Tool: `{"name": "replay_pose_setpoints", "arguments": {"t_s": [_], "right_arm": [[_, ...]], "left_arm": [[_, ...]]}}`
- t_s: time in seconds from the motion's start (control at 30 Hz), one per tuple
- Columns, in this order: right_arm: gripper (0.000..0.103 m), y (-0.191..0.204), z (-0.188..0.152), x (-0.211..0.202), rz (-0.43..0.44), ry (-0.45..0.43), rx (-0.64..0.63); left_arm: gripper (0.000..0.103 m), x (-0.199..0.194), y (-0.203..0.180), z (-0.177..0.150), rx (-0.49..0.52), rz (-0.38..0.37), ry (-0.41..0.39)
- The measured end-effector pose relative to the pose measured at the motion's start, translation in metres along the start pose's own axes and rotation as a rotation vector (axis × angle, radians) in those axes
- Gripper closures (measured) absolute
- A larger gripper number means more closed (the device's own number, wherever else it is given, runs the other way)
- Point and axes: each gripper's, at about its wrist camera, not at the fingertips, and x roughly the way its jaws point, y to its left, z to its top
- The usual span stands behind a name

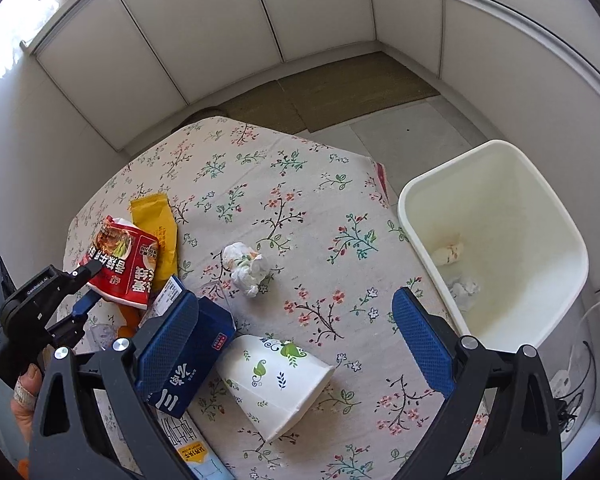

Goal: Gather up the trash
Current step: 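Grasp the red noodle bag with the left gripper, then hold the red bag in the left gripper while the right gripper grasps the blue box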

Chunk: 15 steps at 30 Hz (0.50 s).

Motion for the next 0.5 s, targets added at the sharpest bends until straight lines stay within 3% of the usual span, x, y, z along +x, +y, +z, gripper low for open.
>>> {"name": "replay_pose_setpoints", "arguments": {"t_s": [0.2, 0.5], "right_arm": [[0.008, 0.005, -0.002, 0.003, 0.01, 0.02, -0.021], [0.008, 0.03, -0.022, 0.017, 0.118, 0.138, -0.034]], "left_arm": [[0.078, -0.02, -0.018, -0.001, 0.065, -0.014, -0.048], [0.078, -0.082, -0.057, -0.011, 0.236, 0.036, -0.187]]}}
